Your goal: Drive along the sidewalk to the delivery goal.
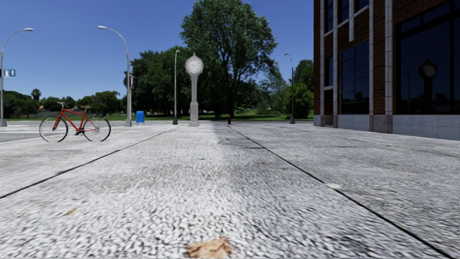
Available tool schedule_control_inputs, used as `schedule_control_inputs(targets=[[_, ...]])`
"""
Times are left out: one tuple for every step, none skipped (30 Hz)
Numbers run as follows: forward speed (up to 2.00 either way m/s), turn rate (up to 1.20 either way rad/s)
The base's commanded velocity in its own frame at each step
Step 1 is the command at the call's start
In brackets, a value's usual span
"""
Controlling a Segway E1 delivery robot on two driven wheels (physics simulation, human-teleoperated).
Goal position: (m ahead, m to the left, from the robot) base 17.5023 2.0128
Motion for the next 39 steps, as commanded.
schedule_control_inputs(targets=[[2.0, 0.2], [2.0, 0.2], [2.0, 0.2], [2.0, 0.2], [2.0, 0.2], [2.0, 0.2], [2.0, 0.2], [2.0, 0.2], [2.0, 0.2], [2.0, 0.2], [2.0, 0.2], [2.0, 0.2], [2.0, 0.2], [2.0, 0.2], [2.0, 0.2], [2.0, 0.2], [2.0, 0.2], [2.0, 0.2], [2.0, 0.19], [2.0, 0.08], [2.0, 0.0], [2.0, 0.0], [2.0, 0.0], [2.0, 0.0], [2.0, 0.0], [2.0, 0.0], [2.0, 0.0], [2.0, 0.0], [2.0, 0.0], [2.0, 0.0], [2.0, 0.0], [2.0, 0.0], [2.0, 0.0], [2.0, 0.0], [2.0, 0.0], [2.0, 0.0], [2.0, 0.01], [2.0, 0.12], [2.0, 0.16]])
